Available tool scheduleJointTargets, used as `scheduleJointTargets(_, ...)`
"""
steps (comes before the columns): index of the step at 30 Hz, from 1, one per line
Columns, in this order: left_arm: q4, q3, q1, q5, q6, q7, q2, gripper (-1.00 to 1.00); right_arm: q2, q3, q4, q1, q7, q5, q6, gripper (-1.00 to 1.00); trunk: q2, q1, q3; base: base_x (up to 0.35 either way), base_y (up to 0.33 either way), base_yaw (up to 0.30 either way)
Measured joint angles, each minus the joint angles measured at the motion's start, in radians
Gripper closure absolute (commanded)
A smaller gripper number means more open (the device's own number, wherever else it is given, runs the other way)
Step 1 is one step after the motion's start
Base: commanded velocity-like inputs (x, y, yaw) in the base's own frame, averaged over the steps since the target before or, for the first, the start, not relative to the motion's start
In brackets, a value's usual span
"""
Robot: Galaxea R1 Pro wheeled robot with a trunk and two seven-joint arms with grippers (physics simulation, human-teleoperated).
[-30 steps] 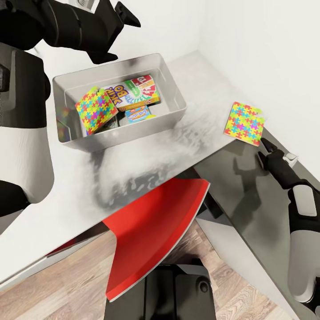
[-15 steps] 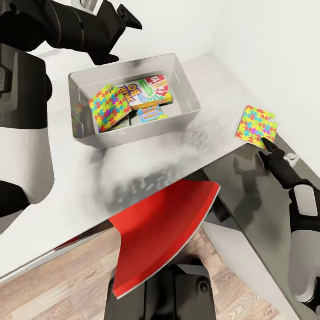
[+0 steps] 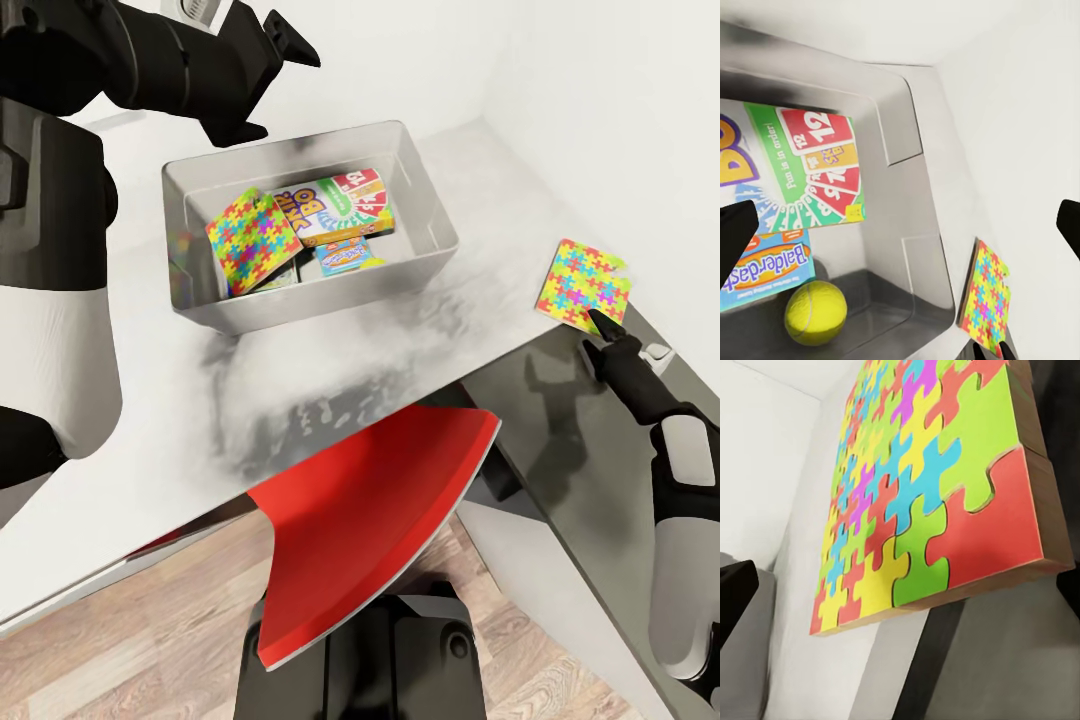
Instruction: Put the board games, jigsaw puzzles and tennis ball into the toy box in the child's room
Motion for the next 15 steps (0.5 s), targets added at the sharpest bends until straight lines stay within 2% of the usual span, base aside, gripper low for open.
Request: scheduleJointTargets(15,0.0,0.0,0.002,0.0,0.0,0.0,-0.001,-1.0,-0.002,-0.001,-0.003,0.0,-0.02,-0.001,-0.002,-1.0,0.0,0.0,0.0,0.0,0.0,0.004)
